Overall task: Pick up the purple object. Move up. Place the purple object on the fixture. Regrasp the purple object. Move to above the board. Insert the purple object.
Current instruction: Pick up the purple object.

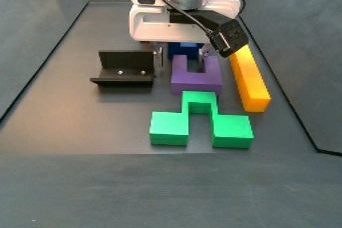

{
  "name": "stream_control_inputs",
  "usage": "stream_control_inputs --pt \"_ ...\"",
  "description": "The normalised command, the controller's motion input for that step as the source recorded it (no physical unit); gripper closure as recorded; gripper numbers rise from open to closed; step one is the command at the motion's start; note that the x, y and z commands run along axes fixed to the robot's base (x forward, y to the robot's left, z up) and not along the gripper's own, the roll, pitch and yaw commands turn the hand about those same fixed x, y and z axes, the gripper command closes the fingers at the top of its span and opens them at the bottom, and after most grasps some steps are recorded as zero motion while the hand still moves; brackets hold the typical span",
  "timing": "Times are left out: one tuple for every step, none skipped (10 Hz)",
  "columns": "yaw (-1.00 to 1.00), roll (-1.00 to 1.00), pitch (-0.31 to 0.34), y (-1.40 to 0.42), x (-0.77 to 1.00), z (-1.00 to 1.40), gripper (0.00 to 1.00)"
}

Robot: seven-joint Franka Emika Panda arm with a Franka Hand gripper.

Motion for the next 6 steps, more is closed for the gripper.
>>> stream_control_inputs --pt "0.00 0.00 0.000 0.00 0.00 -0.02 0.00" --pt "0.00 0.02 0.000 0.00 -0.06 -0.04 0.00" --pt "0.00 0.05 0.000 0.00 -0.11 -0.08 0.00" --pt "0.00 0.15 0.000 0.00 -0.10 -0.15 0.00" --pt "0.00 0.22 0.000 -0.01 -0.06 -0.18 0.00" --pt "0.00 0.13 0.004 0.00 0.00 0.00 0.00"
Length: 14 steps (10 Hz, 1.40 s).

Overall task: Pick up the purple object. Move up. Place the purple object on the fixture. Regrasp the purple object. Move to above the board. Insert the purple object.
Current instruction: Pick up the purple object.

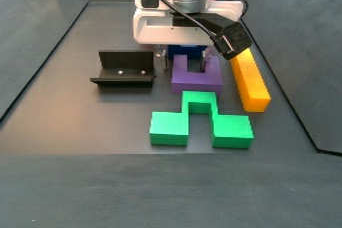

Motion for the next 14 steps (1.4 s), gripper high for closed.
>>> stream_control_inputs --pt "0.00 0.00 0.000 0.00 0.00 0.00 0.00" --pt "0.00 0.00 0.000 0.00 0.00 0.00 1.00" --pt "0.00 0.00 0.000 0.00 0.00 0.00 1.00" --pt "0.00 0.00 0.000 0.00 0.00 0.00 1.00" --pt "0.00 0.00 0.000 0.00 0.00 0.00 1.00" --pt "0.00 0.00 0.000 0.00 0.00 0.00 1.00" --pt "0.00 0.00 0.000 0.00 0.00 0.00 1.00" --pt "0.00 0.00 0.000 0.00 0.00 0.00 1.00" --pt "0.00 0.00 0.000 0.00 0.00 0.00 1.00" --pt "0.00 0.00 0.000 0.00 0.00 0.00 1.00" --pt "0.00 0.00 0.000 0.00 0.00 0.00 1.00" --pt "0.00 0.00 0.000 0.00 0.00 0.00 1.00" --pt "0.00 0.00 0.000 0.00 0.00 0.00 1.00" --pt "0.00 0.00 0.000 0.00 0.00 0.00 1.00"
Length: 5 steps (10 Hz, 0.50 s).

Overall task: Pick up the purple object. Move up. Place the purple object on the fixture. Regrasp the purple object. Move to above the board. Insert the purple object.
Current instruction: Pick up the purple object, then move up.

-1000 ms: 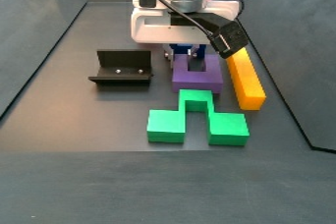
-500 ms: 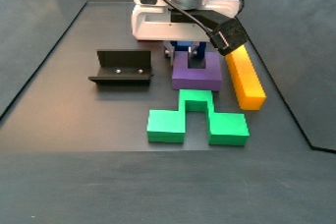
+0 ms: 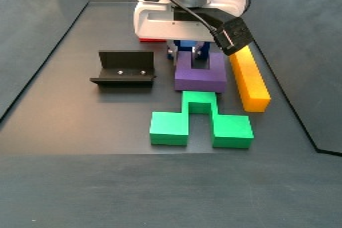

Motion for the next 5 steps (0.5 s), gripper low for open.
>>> stream_control_inputs --pt "0.00 0.00 0.000 0.00 0.00 0.00 1.00" --pt "0.00 0.00 0.000 0.00 0.00 0.00 1.00" --pt "0.00 0.00 0.000 0.00 0.00 0.00 1.00" --pt "0.00 0.00 0.000 0.00 0.00 0.83 1.00" --pt "0.00 0.00 0.010 0.02 -0.03 0.82 1.00"
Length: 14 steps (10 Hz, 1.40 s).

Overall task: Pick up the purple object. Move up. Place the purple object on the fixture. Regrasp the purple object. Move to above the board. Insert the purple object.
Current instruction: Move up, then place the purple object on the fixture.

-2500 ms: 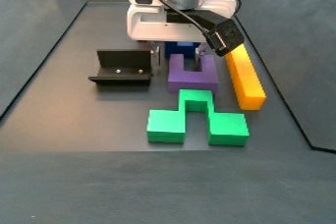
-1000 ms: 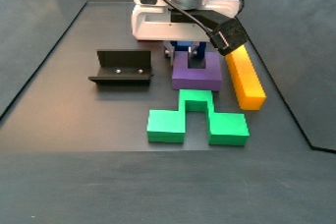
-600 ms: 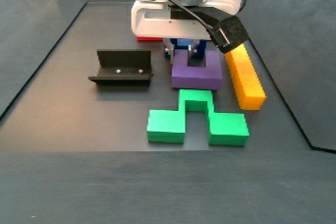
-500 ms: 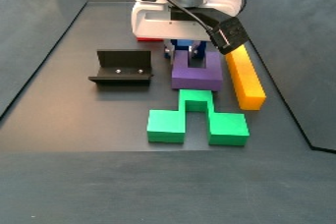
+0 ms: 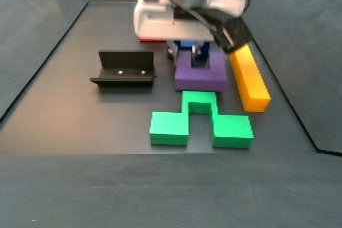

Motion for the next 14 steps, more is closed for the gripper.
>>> stream_control_inputs --pt "0.00 0.00 0.003 0.01 -0.06 0.59 1.00" --pt "0.00 0.01 -0.028 0.01 -0.04 0.27 1.00" --pt "0.00 -0.06 0.000 0.00 0.00 -0.03 1.00" --pt "0.00 0.02 0.000 0.00 0.00 0.00 1.00" --pt "0.01 -0.23 -0.020 0.13 0.00 0.52 1.00" --pt "0.05 -0.38 0.000 0.04 0.09 1.00 1.00" --pt "0.01 -0.18 0.026 0.00 0.54 1.00 1.00" --pt "0.00 -0.26 0.214 0.05 0.79 0.86 1.00" --pt "0.00 -0.30 0.346 0.05 0.93 0.79 1.00" --pt "0.00 -0.33 0.360 0.07 0.94 0.57 1.00" --pt "-0.08 -0.23 0.343 0.06 0.98 0.59 1.00" --pt "-0.09 -0.32 0.414 0.00 0.95 0.49 1.00" --pt "-0.11 -0.55 0.340 0.00 0.93 0.35 1.00" --pt "-0.17 -0.71 0.014 0.00 0.97 0.23 1.00"
